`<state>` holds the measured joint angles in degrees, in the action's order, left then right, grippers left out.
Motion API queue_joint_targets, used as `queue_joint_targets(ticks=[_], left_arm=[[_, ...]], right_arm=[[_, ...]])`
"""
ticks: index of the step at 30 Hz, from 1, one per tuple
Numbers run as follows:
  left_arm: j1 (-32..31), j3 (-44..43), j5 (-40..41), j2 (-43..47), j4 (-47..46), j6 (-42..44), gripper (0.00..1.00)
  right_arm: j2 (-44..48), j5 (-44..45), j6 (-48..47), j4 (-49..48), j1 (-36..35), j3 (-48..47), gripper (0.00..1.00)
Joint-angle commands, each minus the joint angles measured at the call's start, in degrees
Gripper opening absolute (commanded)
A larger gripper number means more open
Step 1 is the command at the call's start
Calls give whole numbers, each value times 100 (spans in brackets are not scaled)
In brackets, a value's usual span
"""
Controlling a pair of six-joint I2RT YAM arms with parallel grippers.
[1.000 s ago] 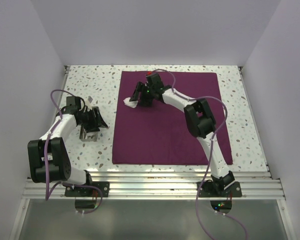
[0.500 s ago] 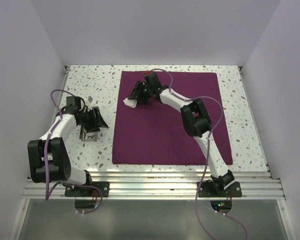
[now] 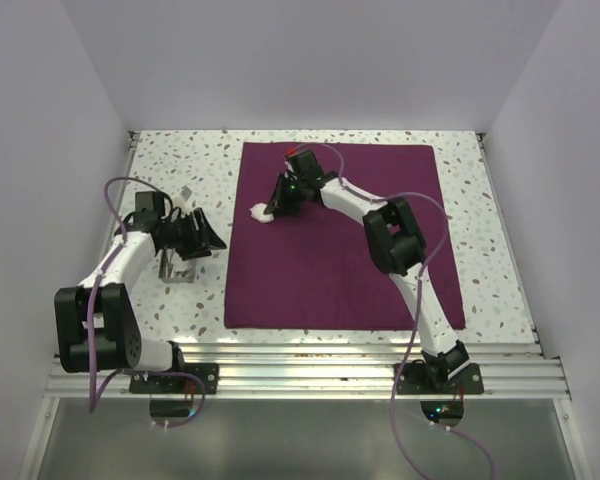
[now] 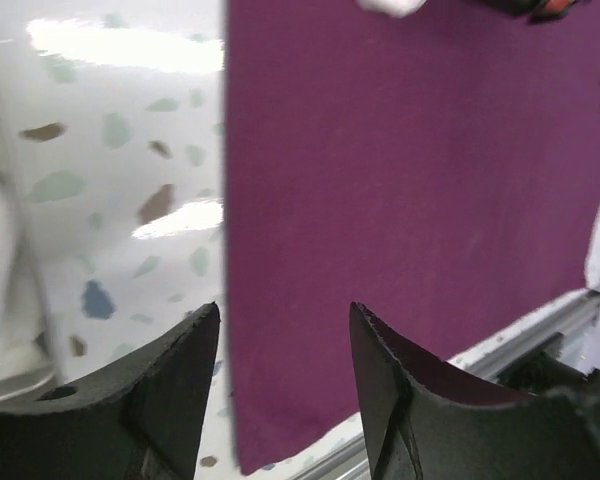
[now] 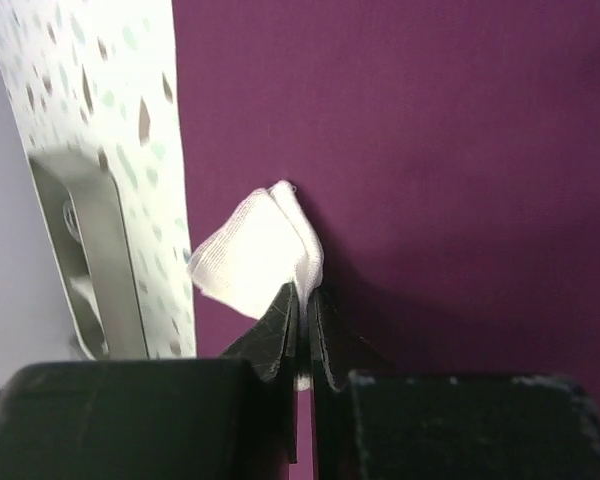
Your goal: Prepare the surgical pack
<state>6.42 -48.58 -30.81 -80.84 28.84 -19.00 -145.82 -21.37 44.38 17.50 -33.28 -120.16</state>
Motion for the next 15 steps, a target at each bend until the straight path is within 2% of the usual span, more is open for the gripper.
queue_joint_targets(ticks=[1, 5, 7, 11, 12, 15], left_arm=[[-158, 146, -969, 454, -966, -419, 59], [-281, 121, -1532, 718, -1346, -473, 61], [-342, 42, -1700, 841, -1407, -359, 63], [-606, -99, -2560, 842, -1890, -385, 68], [-946, -143, -2875, 833, -2021, -376, 70], [-1587, -301, -3299, 771, -2180, -402, 75]], right_arm=[[1325, -639, -780, 307, 128, 883, 0], [3071, -1290, -1738, 754, 234, 2152, 0], [3671, -1631, -2011, 1080, 216, 2966, 0], [4982, -1968, -2625, 1607, 138, 4174, 0], [5445, -2055, -2706, 1825, 94, 4350, 0], [6028, -2503, -2952, 2238, -29, 4843, 0]])
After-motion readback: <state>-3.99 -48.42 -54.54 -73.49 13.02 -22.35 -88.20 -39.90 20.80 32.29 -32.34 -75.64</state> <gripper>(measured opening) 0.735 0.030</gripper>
